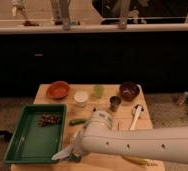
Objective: Wipe tray with towel
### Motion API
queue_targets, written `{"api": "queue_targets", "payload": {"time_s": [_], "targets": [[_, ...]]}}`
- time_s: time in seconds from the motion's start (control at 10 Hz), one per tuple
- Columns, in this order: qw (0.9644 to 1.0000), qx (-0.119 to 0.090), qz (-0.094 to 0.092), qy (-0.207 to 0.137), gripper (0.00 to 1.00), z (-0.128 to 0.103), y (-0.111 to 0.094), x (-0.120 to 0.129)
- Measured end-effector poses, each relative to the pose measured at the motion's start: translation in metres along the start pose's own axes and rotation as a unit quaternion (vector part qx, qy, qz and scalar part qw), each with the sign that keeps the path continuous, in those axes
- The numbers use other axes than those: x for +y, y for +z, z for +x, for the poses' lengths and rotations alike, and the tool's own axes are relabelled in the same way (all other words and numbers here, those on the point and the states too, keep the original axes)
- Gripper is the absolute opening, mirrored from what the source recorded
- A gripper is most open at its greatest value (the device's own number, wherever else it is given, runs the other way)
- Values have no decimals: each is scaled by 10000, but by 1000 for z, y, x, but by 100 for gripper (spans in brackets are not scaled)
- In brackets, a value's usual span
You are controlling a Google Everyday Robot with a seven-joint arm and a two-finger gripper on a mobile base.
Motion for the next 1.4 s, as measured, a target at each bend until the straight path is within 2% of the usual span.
{"api": "queue_targets", "payload": {"time_s": [0.2,0.4,0.9,1.0,1.2,1.4], "targets": [[9996,-59,-115,-234,0,-25,16,-11],[9990,-75,-186,-389,0,-39,25,-16],[9990,-88,-191,-383,0,-39,26,-16],[9991,-106,-167,-384,0,-40,26,-16],[9982,-181,121,-554,0,-54,19,-30],[9966,-230,305,-733,0,-71,16,-44]]}}
